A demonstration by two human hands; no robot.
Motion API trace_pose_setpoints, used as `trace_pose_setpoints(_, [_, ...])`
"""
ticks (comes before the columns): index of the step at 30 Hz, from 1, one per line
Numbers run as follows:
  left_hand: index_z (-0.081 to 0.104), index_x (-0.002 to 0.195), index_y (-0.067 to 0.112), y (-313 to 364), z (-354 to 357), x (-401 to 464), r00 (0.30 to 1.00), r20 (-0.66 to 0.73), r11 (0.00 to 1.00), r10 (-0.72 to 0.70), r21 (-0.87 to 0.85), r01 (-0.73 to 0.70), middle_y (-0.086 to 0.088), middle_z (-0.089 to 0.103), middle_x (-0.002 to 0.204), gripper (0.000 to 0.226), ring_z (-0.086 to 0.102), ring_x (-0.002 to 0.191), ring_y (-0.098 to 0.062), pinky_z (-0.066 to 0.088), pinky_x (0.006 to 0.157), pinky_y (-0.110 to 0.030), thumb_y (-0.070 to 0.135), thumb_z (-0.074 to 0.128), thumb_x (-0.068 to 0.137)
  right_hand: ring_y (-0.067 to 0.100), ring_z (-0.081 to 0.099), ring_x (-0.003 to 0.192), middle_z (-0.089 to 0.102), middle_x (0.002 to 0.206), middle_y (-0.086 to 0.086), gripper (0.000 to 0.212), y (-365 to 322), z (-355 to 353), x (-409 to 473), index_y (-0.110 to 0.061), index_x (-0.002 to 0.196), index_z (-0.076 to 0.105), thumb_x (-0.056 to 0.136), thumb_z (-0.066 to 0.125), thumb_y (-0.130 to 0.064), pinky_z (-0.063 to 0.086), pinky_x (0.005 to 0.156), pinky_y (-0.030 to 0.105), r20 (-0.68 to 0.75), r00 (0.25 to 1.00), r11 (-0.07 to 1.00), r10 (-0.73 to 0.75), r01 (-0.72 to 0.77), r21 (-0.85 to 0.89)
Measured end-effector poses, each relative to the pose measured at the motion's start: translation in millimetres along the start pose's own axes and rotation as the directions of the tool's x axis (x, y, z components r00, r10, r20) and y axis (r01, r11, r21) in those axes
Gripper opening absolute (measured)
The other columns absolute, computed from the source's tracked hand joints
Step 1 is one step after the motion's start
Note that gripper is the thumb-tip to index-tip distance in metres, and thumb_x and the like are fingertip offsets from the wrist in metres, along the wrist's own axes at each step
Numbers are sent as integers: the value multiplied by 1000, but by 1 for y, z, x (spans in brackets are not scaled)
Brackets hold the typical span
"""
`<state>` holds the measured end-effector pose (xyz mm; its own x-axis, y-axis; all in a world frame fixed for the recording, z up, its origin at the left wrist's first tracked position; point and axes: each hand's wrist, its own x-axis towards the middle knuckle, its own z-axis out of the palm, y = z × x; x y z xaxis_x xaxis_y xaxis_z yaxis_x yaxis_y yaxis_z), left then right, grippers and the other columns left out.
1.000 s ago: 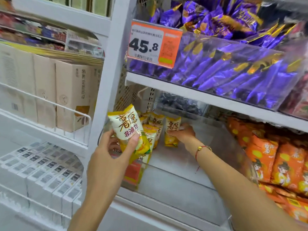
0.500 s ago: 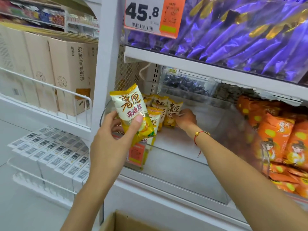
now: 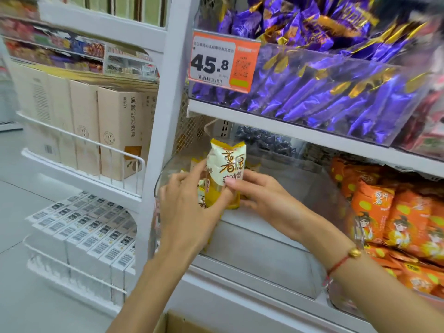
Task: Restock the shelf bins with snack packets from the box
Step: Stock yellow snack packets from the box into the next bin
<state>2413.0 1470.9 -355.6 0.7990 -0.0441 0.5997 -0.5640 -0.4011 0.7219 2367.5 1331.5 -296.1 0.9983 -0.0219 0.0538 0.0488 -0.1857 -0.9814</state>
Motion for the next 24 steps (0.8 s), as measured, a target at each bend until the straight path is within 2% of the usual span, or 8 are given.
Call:
trace_pose_setpoints(2, [47,138,37,1,0,4,992,-2,992,125,8,-125,12,48,111,76,44,115,-13,35,96,-31,72,49,70,20,65,110,70,116,5,42,-3,-4,-3,-11,119,65,80,69,-24,51,97,33,-41,999,1000,20,-19,20])
trace_pose_setpoints(4, [44,143,24,-11,-1,13,941,-74,942,331,83,-325,9,48,135,81,38,133,-13,34,107,-38,68,57,75,16,69,99,72,111,5,34,-4,-11,-4,-12,116,67,83,66,-21,54,80,23,-71,995,995,69,-63,77])
trace_pose_setpoints(6, [37,147,17,-28,-3,25,901,-163,910,402,181,-374,-1,35,152,85,28,143,-20,26,116,-41,65,59,79,13,70,89,74,103,3,32,-3,-22,-2,-13,113,68,84,66,-25,53,72,21,-155,978,984,141,-121,130])
trace_pose_setpoints(9, [21,153,14,-53,-4,37,935,-254,954,248,234,-189,-4,16,160,81,13,148,-20,17,119,-39,55,48,89,15,68,90,73,103,4,39,8,-44,18,-10,115,65,83,71,-32,50,72,23,-391,894,974,220,-220,46])
trace_pose_setpoints(12, [6,155,18,-63,3,40,972,-209,982,111,174,-75,0,6,162,77,9,149,-18,21,119,-43,45,44,93,14,65,84,70,106,7,35,23,-64,53,-12,108,64,82,73,-33,47,63,21,-546,805,943,233,-324,-76])
trace_pose_setpoints(17, [7,155,22,-62,8,38,972,-219,991,84,125,-58,3,9,161,78,14,147,-18,27,116,-45,39,52,94,19,67,89,68,111,9,33,51,-79,104,-13,98,61,78,78,-34,57,72,28,-513,831,864,217,-408,-296])
trace_pose_setpoints(21, [6,154,24,-62,7,38,972,-217,990,86,130,-58,4,10,161,80,15,147,-18,30,114,-48,43,46,88,22,66,100,67,113,6,45,77,-68,117,-14,108,60,72,82,-32,56,82,35,-507,832,879,225,-398,-264])
trace_pose_setpoints(24, [6,154,22,-63,8,38,972,-217,987,96,149,-64,2,10,161,79,14,147,-18,28,115,-48,42,48,90,18,64,94,69,110,5,42,84,-67,112,-16,104,63,70,85,-26,52,73,28,-526,824,909,211,-363,-205])
